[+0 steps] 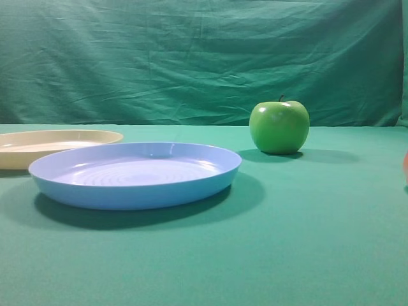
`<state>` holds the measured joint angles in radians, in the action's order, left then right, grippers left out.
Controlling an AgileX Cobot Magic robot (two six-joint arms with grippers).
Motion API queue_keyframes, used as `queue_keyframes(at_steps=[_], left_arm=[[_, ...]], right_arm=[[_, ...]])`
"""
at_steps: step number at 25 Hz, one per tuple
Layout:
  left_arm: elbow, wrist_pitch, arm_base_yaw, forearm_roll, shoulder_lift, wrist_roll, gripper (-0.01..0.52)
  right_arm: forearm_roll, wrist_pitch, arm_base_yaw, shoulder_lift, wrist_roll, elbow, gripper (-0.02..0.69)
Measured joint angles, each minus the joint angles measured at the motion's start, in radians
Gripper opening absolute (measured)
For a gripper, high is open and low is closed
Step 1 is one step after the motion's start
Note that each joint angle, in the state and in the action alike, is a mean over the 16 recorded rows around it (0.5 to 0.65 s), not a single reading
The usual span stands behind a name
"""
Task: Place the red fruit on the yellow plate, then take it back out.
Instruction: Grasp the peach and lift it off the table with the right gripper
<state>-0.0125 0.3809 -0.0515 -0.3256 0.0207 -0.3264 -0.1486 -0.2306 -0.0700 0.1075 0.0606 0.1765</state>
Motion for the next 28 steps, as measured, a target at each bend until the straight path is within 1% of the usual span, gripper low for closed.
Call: queue_keyframes(at_steps=[9, 14, 17, 19, 21, 28], left_arm=[[0.000, 0.000, 0.000, 0.000, 0.000, 0.000, 0.000], [0.000, 0.000, 0.000, 0.000, 0.000, 0.000, 0.000], [0.000, 0.000, 0.000, 0.000, 0.000, 0.000, 0.000], [0.000, 0.000, 0.000, 0.000, 0.000, 0.000, 0.000], [0.000, 0.000, 0.000, 0.000, 0.000, 0.000, 0.000], [0.000, 0.000, 0.000, 0.000, 0.000, 0.000, 0.000]], right_arm=[[-0.016, -0.360, -0.029, 0.296, 0.101, 0.226, 0.000], [-0.041, -0.459, -0.065, 0.444, 0.169, 0.288, 0.003], [-0.057, -0.484, -0.086, 0.516, 0.214, 0.310, 0.031], [-0.067, -0.487, -0.099, 0.559, 0.237, 0.319, 0.074], [-0.078, -0.481, -0.110, 0.602, 0.258, 0.322, 0.140], [-0.103, -0.440, -0.150, 0.766, 0.315, 0.324, 0.420]])
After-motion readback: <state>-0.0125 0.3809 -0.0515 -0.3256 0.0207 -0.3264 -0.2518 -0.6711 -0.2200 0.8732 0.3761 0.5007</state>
